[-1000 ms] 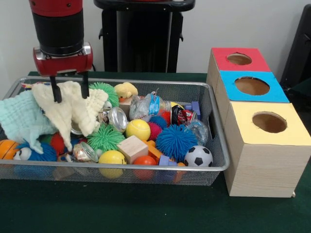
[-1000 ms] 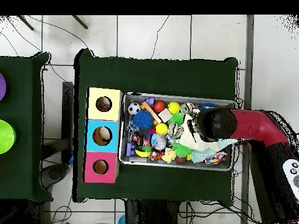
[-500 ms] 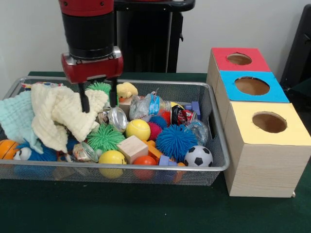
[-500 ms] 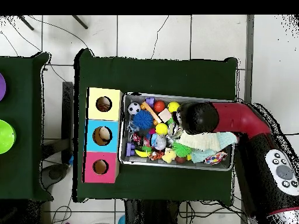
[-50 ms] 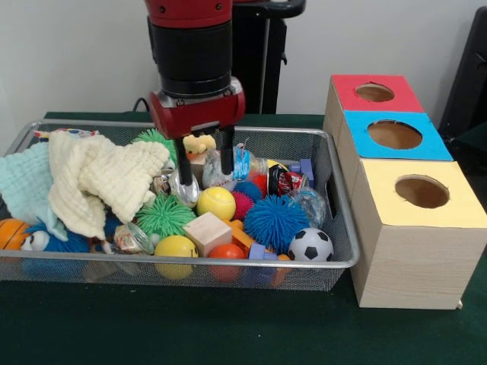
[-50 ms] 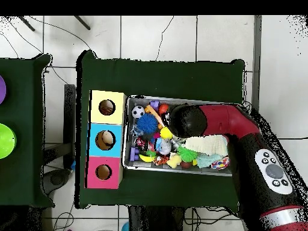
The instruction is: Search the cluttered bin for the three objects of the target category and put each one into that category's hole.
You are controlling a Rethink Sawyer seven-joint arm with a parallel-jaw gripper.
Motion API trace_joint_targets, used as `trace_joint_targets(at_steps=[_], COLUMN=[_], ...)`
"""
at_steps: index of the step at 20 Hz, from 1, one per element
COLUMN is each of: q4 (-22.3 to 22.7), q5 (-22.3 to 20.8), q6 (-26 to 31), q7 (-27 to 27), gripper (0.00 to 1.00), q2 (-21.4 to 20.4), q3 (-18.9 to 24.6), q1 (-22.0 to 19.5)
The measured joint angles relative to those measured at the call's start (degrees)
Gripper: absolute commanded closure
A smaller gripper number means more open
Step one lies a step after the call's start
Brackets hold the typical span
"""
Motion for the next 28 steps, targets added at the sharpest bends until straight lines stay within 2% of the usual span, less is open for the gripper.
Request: trace_joint_targets(at_steps=[21, 28], q4=[6.7, 7.8], q5=[3.7, 3.8], q6=[-7.5, -7.8], q7=[0.0, 0.0], gripper=[0.00, 0.00], q2=[4.0, 5.5], q3=[0.0, -0.2], q1=[0.4, 0.4])
